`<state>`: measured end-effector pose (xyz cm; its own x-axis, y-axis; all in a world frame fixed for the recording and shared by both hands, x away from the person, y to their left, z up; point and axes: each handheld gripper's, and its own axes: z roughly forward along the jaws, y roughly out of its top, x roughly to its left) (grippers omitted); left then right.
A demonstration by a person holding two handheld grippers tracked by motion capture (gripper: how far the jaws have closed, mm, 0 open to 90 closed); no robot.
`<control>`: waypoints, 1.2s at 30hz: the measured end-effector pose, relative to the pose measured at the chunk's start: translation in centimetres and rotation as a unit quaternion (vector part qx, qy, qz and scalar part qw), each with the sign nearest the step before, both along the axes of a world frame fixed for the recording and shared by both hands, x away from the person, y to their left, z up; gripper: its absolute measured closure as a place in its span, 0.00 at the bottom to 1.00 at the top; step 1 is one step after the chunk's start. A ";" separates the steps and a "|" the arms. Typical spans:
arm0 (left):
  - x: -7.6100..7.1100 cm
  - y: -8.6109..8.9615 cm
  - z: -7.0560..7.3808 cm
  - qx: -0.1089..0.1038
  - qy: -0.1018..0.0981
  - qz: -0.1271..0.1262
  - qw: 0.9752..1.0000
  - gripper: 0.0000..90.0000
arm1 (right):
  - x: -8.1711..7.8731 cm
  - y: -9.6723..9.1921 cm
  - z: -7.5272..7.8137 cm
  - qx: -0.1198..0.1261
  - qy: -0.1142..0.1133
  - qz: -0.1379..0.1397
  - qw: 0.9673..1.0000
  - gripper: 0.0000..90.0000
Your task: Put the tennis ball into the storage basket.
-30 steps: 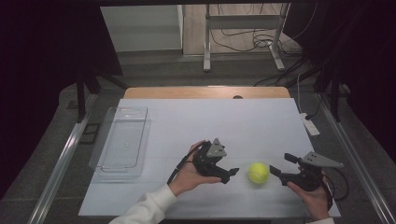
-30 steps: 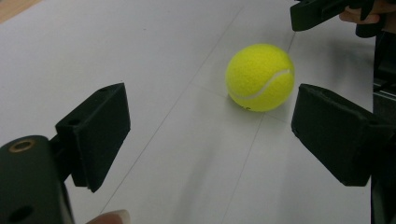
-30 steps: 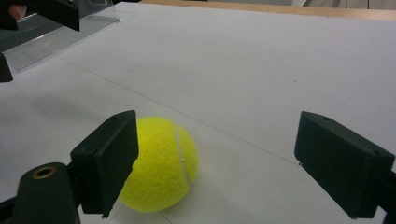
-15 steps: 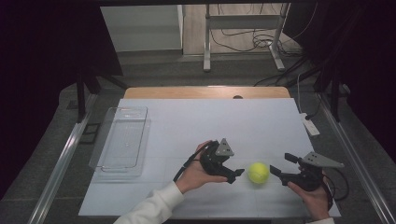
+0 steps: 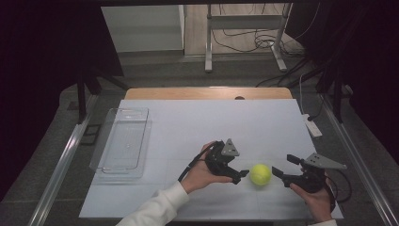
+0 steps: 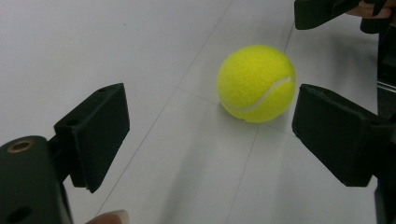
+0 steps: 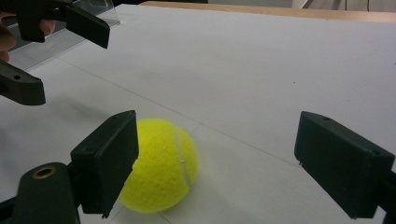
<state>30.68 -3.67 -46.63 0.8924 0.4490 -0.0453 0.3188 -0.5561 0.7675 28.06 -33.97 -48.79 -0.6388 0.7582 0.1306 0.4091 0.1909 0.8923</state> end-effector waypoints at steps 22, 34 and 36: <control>0.4 -2.4 -0.5 0.001 0.025 -0.034 0.999 0.13 | 0.1 -0.2 0.0 -0.001 0.001 -0.012 1.000 0.15; 0.5 -4.0 -0.8 0.009 0.034 -0.048 0.998 0.11 | 0.1 -0.3 -0.1 -0.002 0.001 -0.016 1.000 0.15; 0.6 -4.4 -1.0 0.013 0.035 -0.053 0.998 0.11 | 0.1 -0.3 -0.1 -0.001 0.001 -0.016 1.000 0.15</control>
